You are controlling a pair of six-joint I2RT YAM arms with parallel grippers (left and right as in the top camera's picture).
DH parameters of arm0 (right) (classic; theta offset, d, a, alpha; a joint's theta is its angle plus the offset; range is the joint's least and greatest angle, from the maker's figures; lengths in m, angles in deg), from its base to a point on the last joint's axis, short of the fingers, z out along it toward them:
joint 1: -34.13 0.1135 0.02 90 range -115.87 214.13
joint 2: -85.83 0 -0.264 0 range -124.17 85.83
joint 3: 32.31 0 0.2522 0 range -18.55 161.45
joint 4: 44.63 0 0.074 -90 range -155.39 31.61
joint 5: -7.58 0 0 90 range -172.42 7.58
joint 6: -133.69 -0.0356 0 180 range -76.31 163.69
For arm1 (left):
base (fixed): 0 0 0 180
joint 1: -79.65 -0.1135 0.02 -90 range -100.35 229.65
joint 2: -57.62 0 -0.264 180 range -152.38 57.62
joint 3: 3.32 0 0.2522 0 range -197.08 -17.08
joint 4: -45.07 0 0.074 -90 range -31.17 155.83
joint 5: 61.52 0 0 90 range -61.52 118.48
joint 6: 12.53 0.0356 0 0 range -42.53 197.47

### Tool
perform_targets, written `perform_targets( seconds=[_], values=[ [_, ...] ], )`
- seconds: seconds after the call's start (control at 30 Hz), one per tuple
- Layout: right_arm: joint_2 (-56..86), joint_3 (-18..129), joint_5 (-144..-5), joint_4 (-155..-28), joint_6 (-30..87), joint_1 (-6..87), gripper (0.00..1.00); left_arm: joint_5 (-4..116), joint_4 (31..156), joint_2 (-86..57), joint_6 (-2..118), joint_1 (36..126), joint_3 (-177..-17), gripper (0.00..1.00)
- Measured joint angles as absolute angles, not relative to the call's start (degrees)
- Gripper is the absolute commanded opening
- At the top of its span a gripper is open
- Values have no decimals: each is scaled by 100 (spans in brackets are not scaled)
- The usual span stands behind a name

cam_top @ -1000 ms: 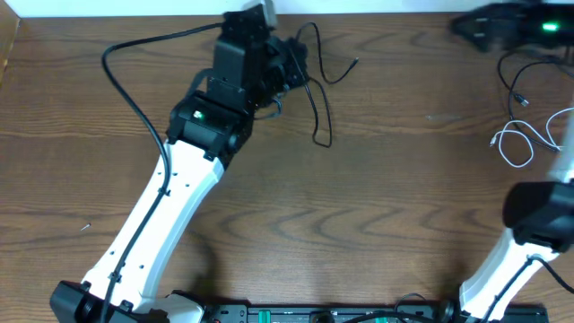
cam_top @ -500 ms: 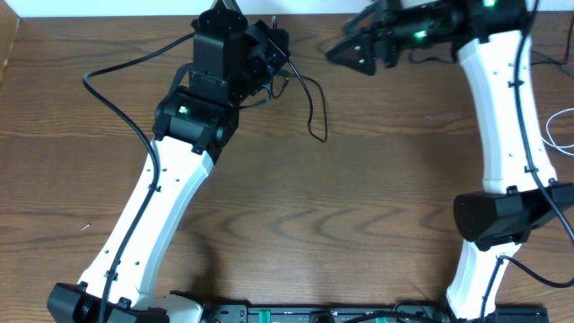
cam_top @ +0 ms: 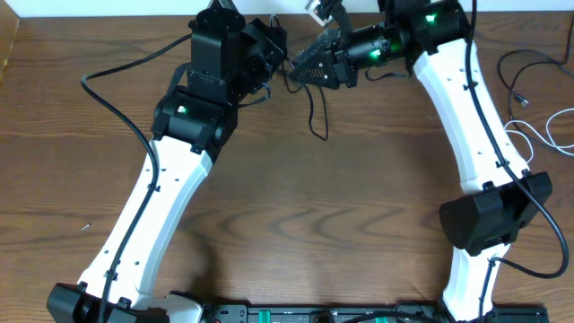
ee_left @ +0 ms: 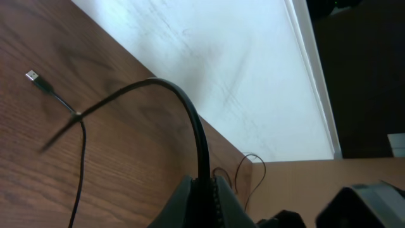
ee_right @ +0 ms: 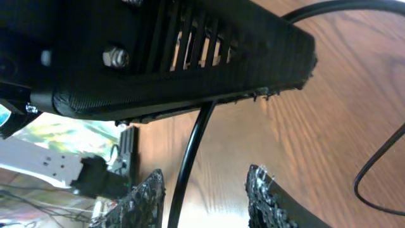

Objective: Untangle cables

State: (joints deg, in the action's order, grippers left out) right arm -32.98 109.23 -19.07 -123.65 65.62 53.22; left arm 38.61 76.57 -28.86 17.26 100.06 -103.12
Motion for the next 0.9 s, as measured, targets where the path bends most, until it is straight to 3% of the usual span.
perform_targets(
  seconds=[0.23,0.4,0.43,0.47,0.5,0.57,0.67,0.9],
  values=[
    [-3298,10648,-1598,-11578,6136,5350,1,3861,7655,-2886,1726,10006,-10312,7],
    [-3298,10517,-1544,-11458,5867,5387,1,3857,7666,-2886,1726,10006,-10312,8],
    [-3298,10517,-1535,-11445,5835,5381,1,3842,7663,-2886,1729,10006,-10312,12],
    [-3298,10515,-1531,-11436,5815,5366,1,3826,7666,-2886,1731,10006,-10312,17],
    [-3298,10515,-1533,-11421,5789,5348,1,3800,7668,-2886,1751,10006,-10312,30],
    [-3298,10508,-1566,-11272,5623,5261,1,3706,7766,-2886,1818,10006,-10312,45],
    [-3298,10504,-1756,-10865,5264,5025,1,3492,8048,-2886,1834,10006,-10312,62],
    [-3298,10943,-2381,-10039,4213,3630,1,2430,9169,-2886,1886,10004,-10308,65]
  ],
)
